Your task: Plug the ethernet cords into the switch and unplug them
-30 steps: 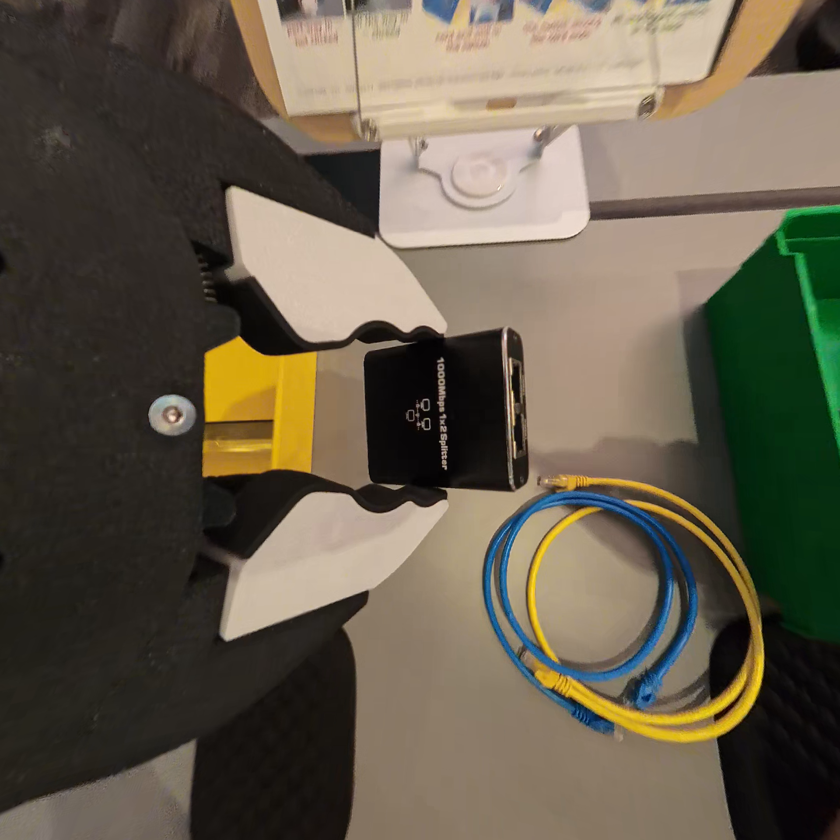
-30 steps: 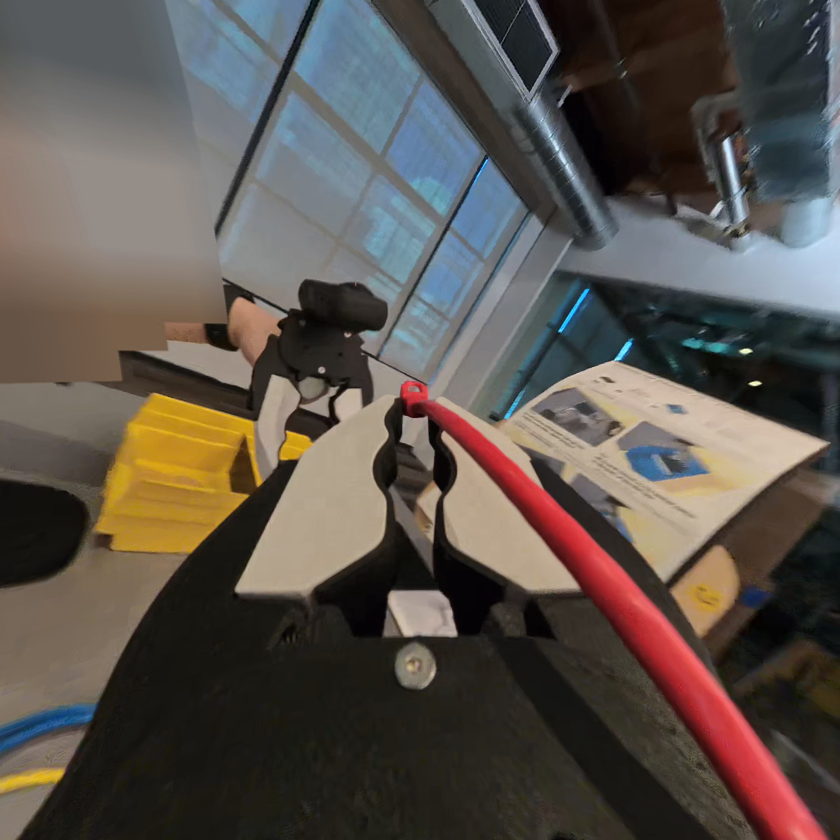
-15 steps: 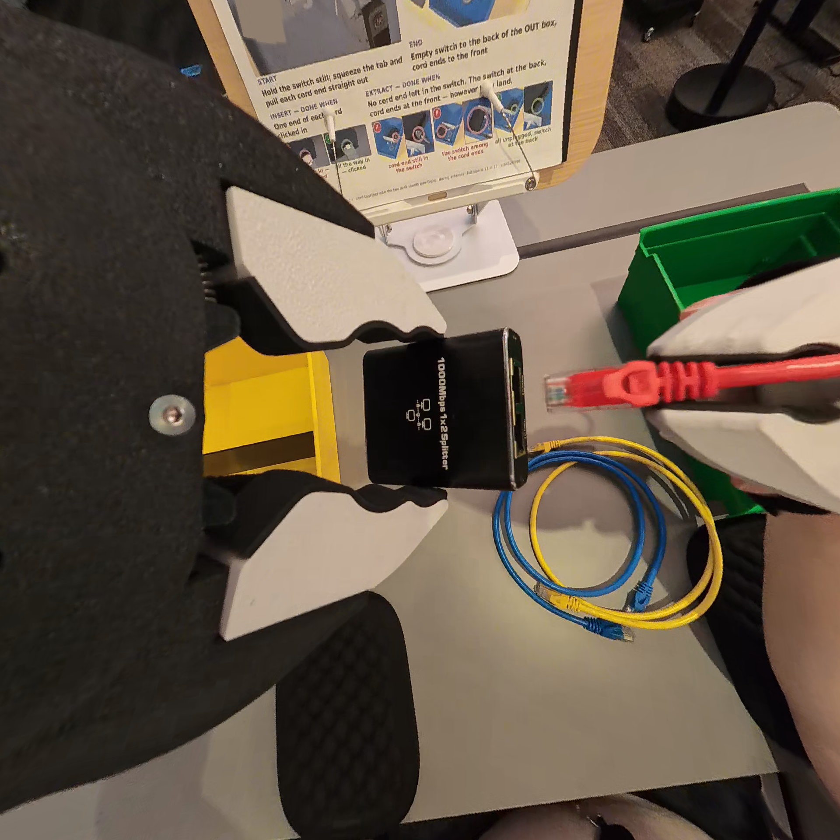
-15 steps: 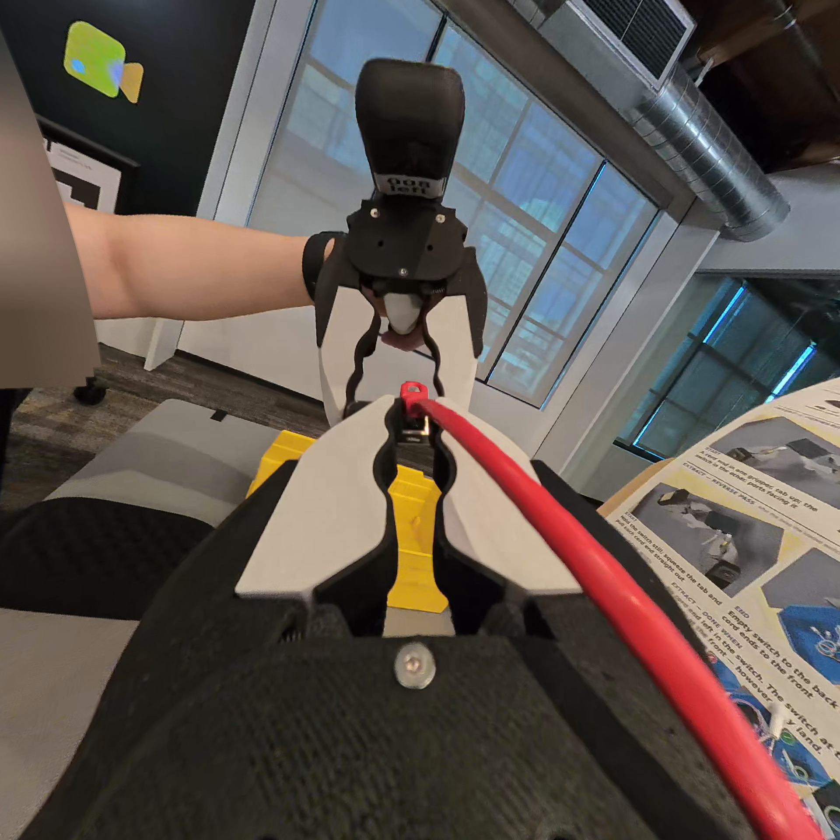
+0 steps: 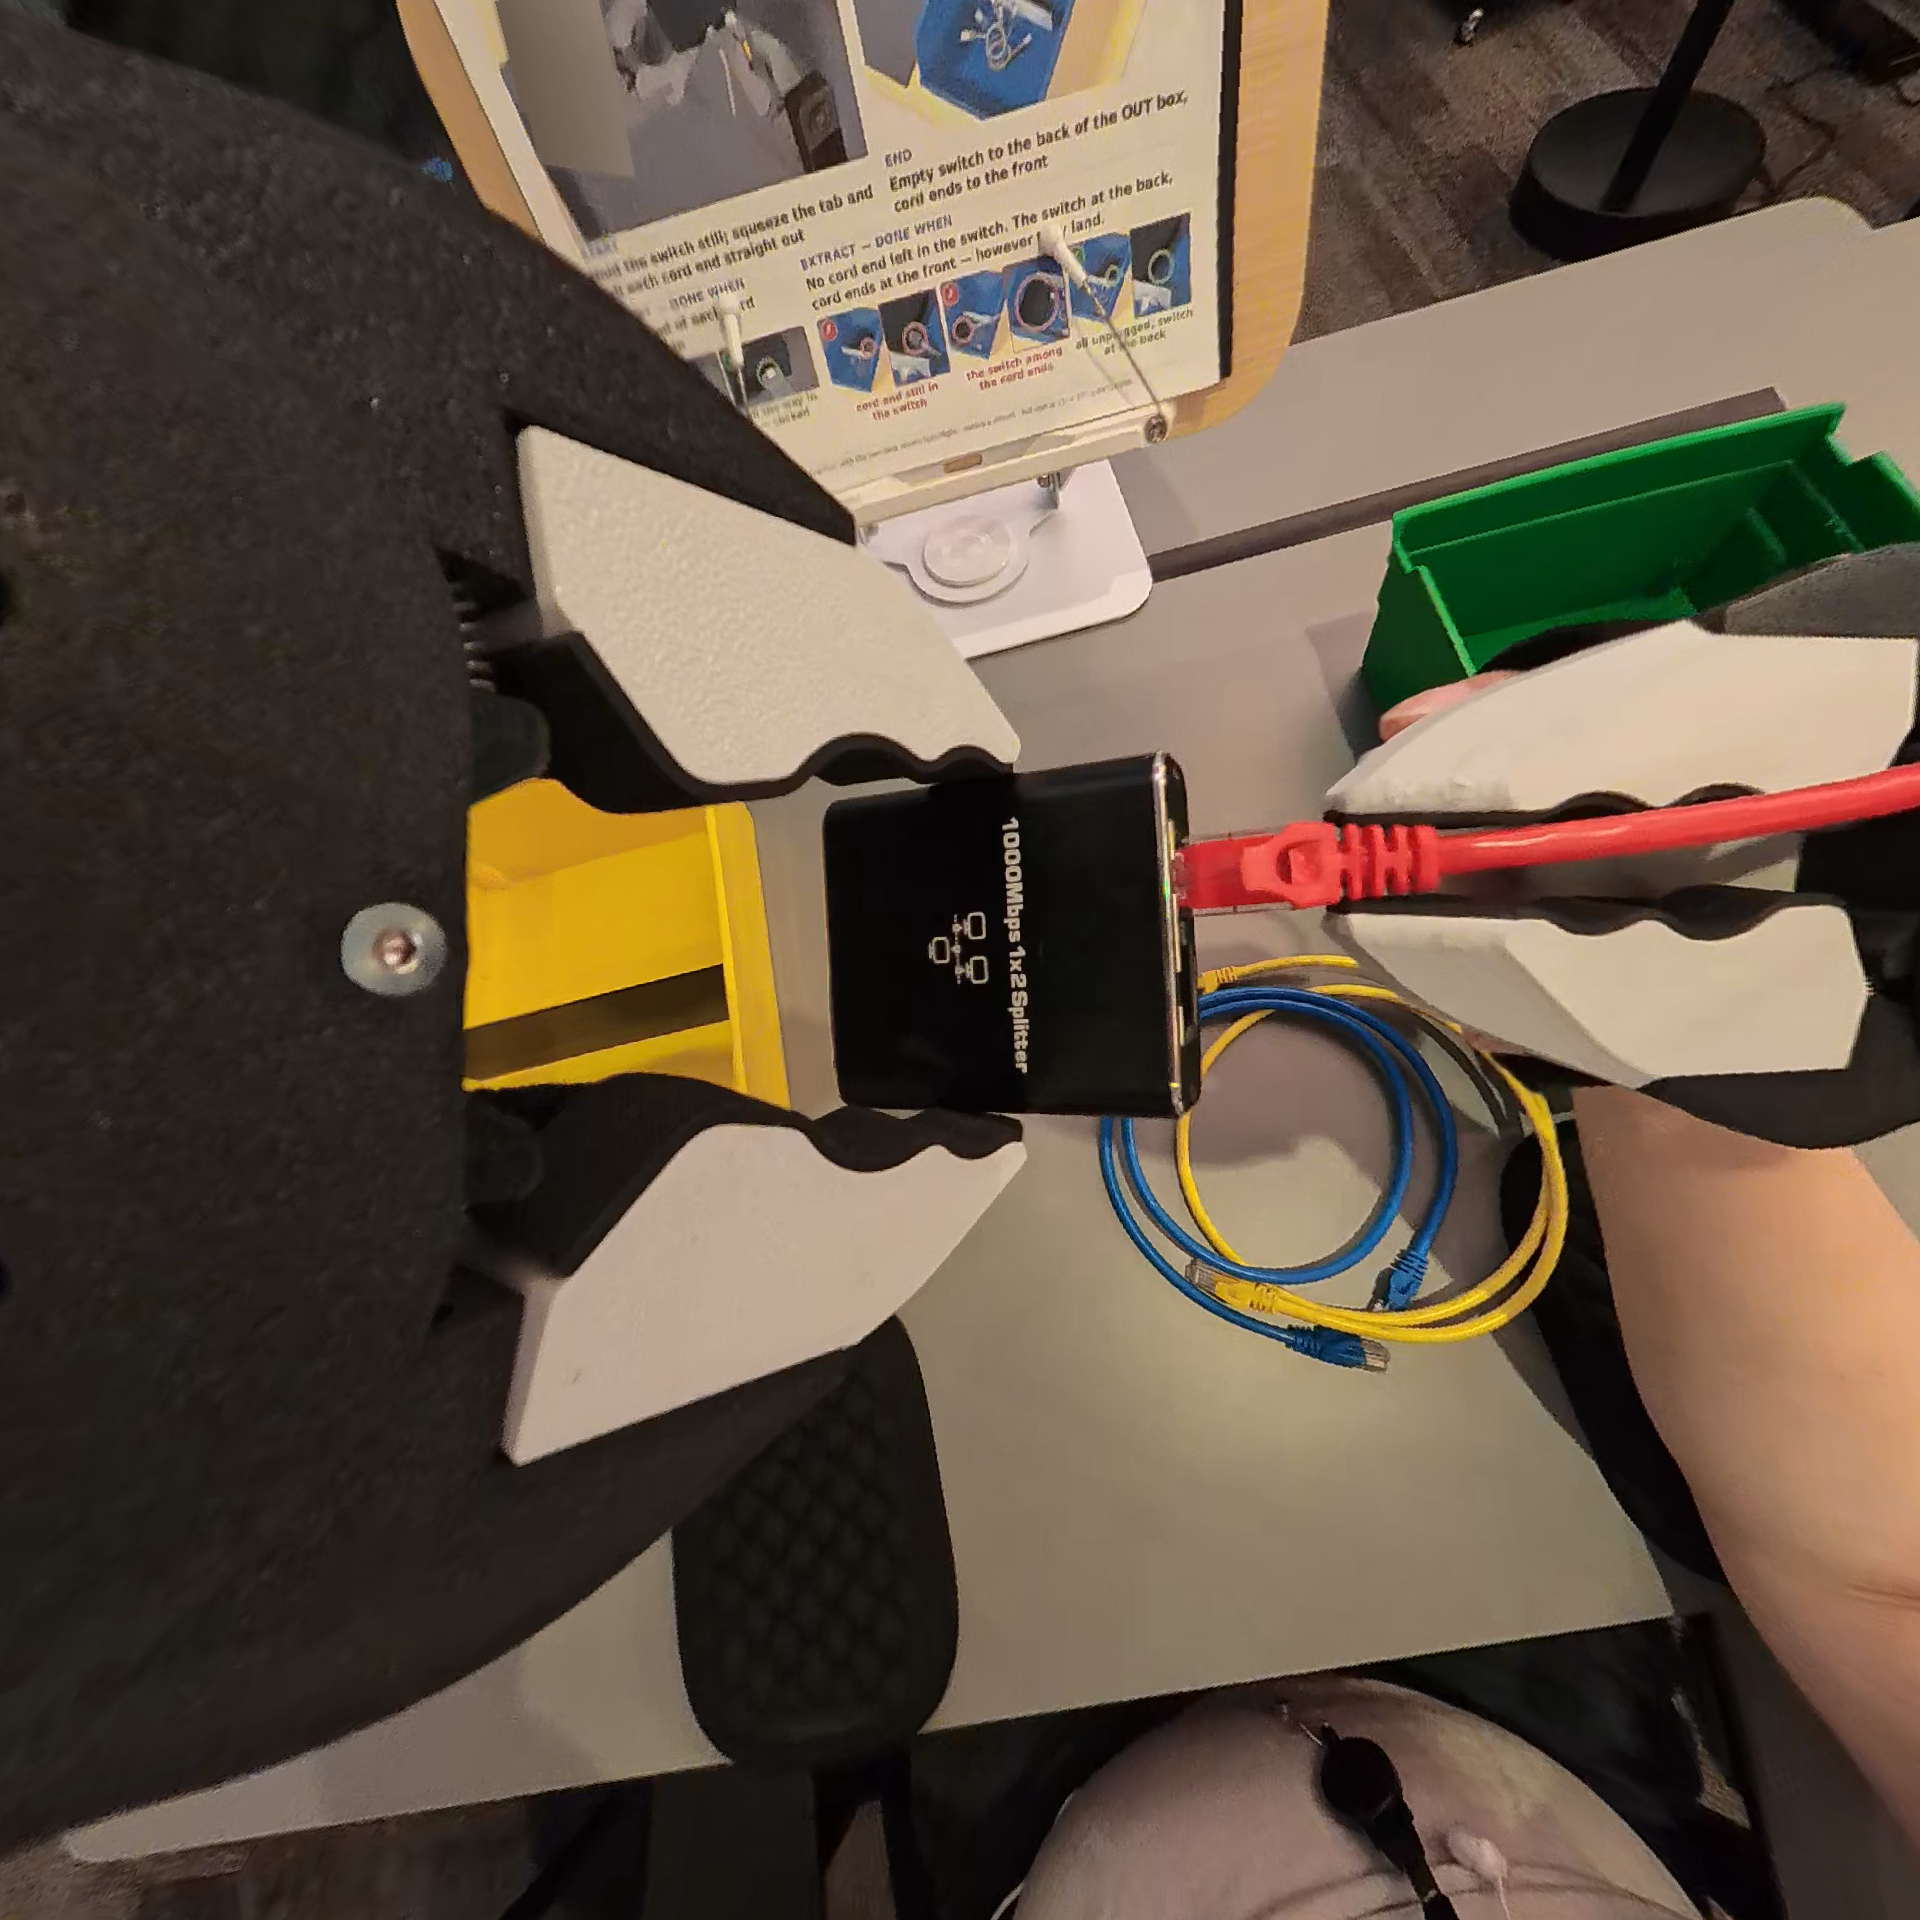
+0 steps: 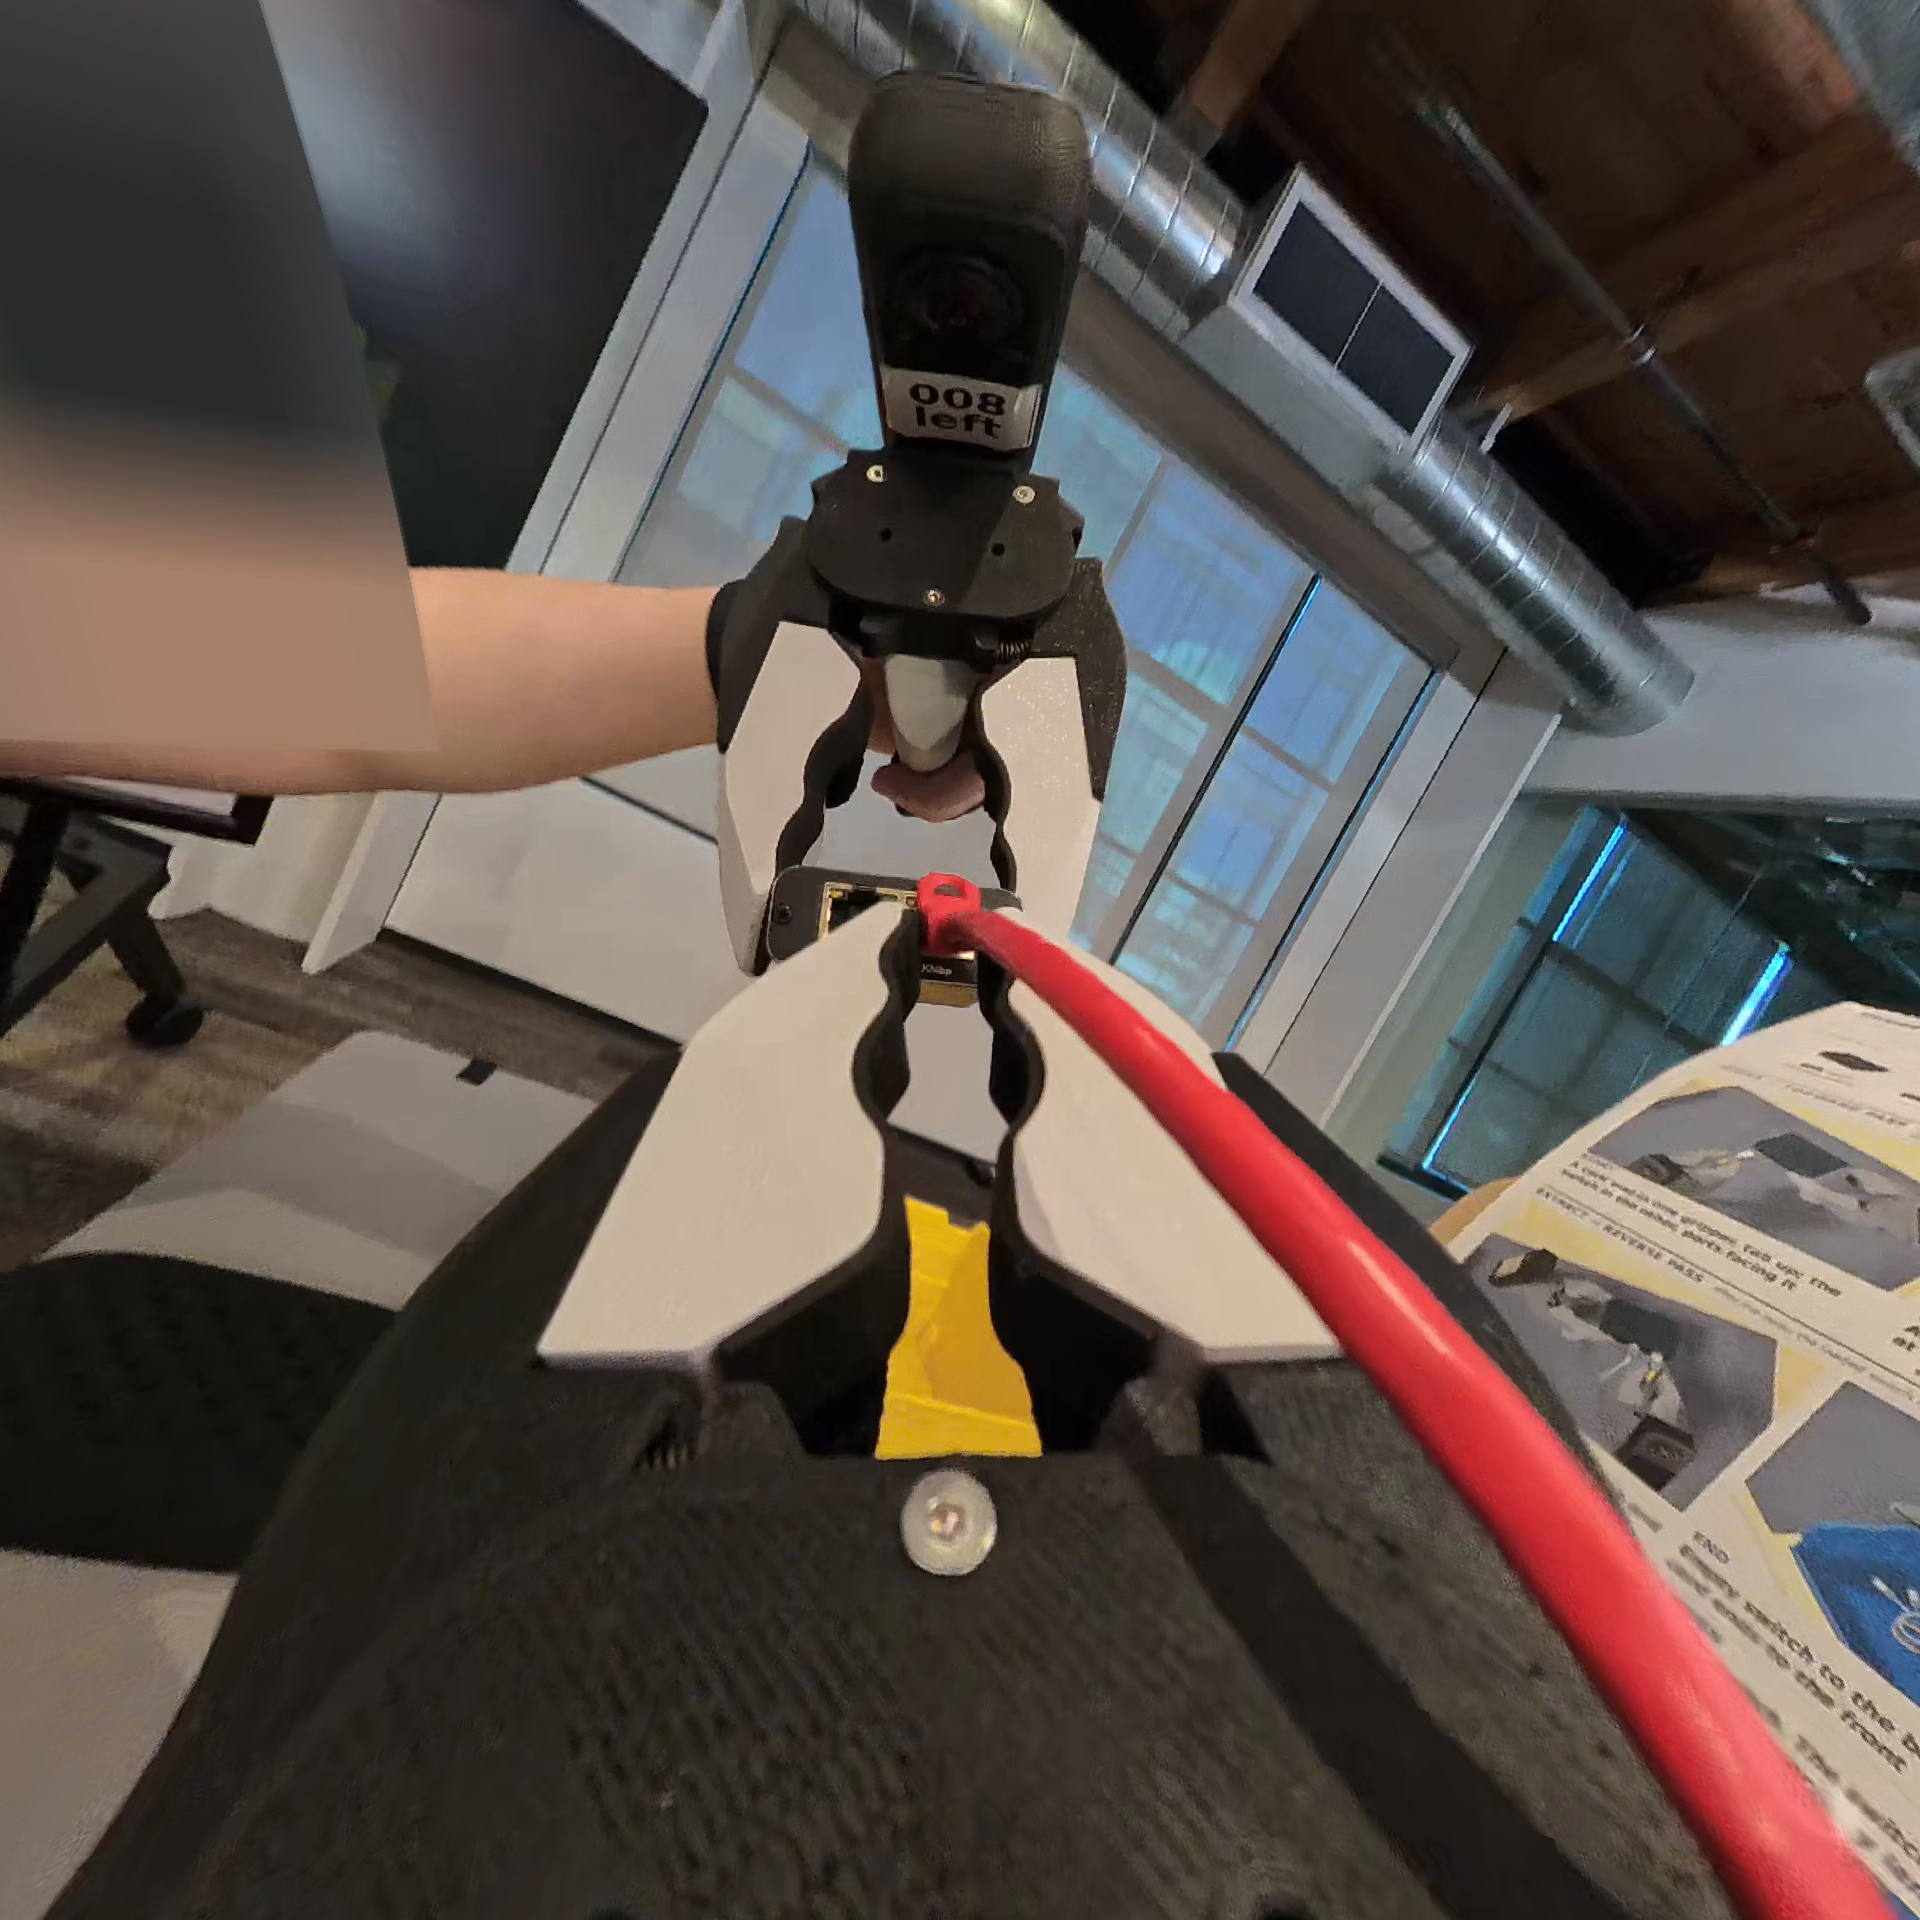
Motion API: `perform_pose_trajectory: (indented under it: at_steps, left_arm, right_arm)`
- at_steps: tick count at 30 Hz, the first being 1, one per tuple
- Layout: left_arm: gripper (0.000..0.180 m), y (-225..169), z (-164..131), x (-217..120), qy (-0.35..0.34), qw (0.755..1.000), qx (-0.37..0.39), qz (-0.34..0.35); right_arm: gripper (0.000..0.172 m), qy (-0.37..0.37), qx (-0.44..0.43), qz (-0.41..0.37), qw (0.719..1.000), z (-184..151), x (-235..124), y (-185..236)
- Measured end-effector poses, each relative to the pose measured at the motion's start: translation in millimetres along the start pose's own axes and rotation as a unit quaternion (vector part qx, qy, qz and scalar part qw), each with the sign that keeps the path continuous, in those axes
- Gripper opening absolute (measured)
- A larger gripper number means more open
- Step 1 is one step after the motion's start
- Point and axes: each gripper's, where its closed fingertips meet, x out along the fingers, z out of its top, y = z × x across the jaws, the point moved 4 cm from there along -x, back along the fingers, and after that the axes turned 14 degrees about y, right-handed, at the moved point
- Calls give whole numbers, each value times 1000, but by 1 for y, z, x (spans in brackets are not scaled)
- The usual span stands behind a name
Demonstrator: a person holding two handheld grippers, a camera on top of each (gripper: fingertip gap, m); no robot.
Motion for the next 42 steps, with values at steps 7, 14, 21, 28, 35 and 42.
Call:
perform_pose_trajectory:
  at_steps: [7, 14, 21, 28, 35, 42]
  left_arm:
    - [60, 7, 19, -19, 47, 999, 8, -5]
    - [59, 15, 49, -46, -1, 1000, -5, -2]
    - [59, 15, 58, -33, 39, 999, 9, 5]
    - [59, 20, 77, -45, -9, 1000, 12, 21]
    - [59, 19, 76, -43, -4, 1000, 8, 22]
    - [59, 20, 79, -50, 39, 999, 21, 21]
  right_arm:
    - [11, -44, -7, -39, 998, 10, -10, -3]
    - [10, -92, 20, -51, 994, 15, -23, -11]
    - [11, -124, 23, -47, 991, 30, -38, -14]
    - [10, -141, 28, -47, 989, 38, -51, -21]
    - [11, -111, 17, -43, 993, 39, -51, -21]
    - [10, -119, 4, -66, 991, 40, -49, -20]
